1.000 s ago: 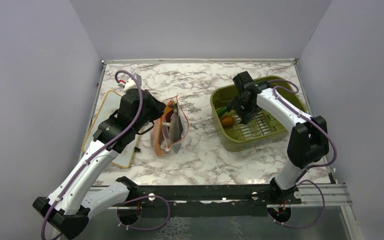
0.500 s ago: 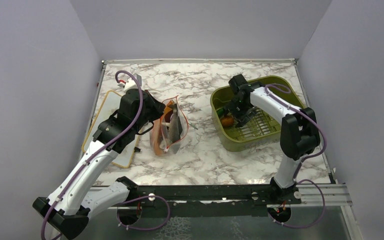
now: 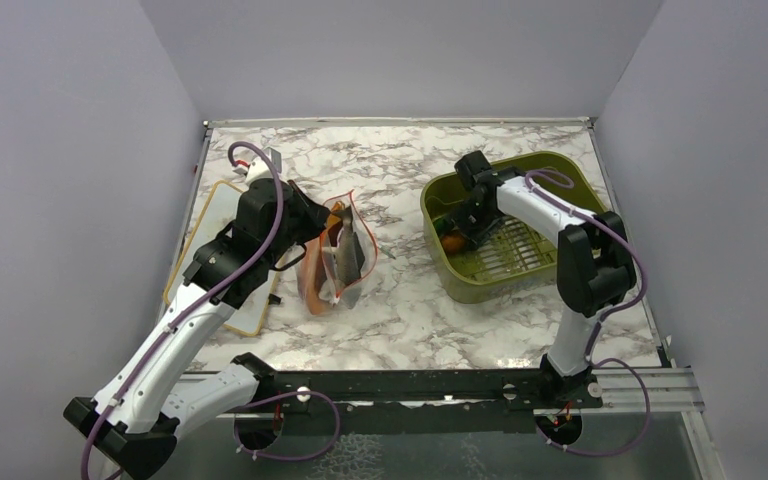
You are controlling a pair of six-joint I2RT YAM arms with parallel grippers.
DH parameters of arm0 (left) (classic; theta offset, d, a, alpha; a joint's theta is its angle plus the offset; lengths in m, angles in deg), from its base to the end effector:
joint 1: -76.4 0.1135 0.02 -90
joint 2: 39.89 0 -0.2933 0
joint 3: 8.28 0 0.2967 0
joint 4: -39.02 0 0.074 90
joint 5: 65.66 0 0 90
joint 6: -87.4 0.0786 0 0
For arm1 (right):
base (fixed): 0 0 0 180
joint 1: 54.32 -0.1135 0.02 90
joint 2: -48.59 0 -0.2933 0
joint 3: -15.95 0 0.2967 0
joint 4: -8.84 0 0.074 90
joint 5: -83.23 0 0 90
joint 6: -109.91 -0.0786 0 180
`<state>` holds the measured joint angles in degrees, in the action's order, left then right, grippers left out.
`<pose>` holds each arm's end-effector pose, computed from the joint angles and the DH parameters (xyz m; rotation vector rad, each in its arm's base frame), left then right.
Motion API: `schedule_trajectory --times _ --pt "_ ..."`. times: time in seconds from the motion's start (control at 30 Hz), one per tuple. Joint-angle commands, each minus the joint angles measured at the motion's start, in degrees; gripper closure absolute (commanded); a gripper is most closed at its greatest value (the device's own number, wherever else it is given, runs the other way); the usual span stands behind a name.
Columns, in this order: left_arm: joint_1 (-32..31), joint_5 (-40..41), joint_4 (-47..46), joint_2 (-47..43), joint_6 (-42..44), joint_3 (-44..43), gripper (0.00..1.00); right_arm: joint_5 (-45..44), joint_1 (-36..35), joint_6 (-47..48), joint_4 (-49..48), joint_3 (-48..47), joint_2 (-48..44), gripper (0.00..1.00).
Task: Place the food in the zip-top bag and seal the zipper
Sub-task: Pick up the fake fruit from the bin.
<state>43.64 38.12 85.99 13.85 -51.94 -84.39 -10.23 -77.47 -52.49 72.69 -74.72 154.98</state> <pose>0.2268 -0.1236 0.4003 -0.4522 2.0023 -0.6763 0.3843 0.1592 0.1646 1.2456 2.6978 0.1405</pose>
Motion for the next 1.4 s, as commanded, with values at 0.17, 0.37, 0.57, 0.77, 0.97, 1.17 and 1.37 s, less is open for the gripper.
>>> schedule_trajectory --times 0.17,0.37,0.57,0.77,0.97,1.17,1.37 --pt "-0.1 0.5 -1.1 -3.1 0.8 -0.3 1.0 -5.2 0.1 2.8 -1.3 3.1 -5.3 0.59" --pt "-0.1 -1.5 -1.2 -4.6 0.7 1.0 1.0 -11.5 0.1 5.4 0.5 3.4 -10.9 0.59" --pt "-0.1 -2.6 -0.9 -6.2 0.8 2.3 1.0 -15.8 0.1 9.5 -1.3 5.6 -18.4 0.58" --pt "-0.1 -3.3 0.5 -7.8 -2.9 5.6 1.0 -17.8 0.1 16.8 -7.4 11.5 -27.8 0.56" --pt "-0.1 -6.3 -0.8 -10.5 0.3 10.5 1.0 -11.8 0.1 33.3 -22.9 22.7 -41.7 0.56" --pt "-0.1 -8.8 -3.2 -11.6 4.9 11.8 1.0 -6.4 0.1 40.7 -24.4 25.0 -49.4 0.55" --pt "-0.1 -10.6 -3.9 -10.6 7.7 11.2 1.0 4.1 0.0 41.0 -24.6 23.8 -50.3 0.55"
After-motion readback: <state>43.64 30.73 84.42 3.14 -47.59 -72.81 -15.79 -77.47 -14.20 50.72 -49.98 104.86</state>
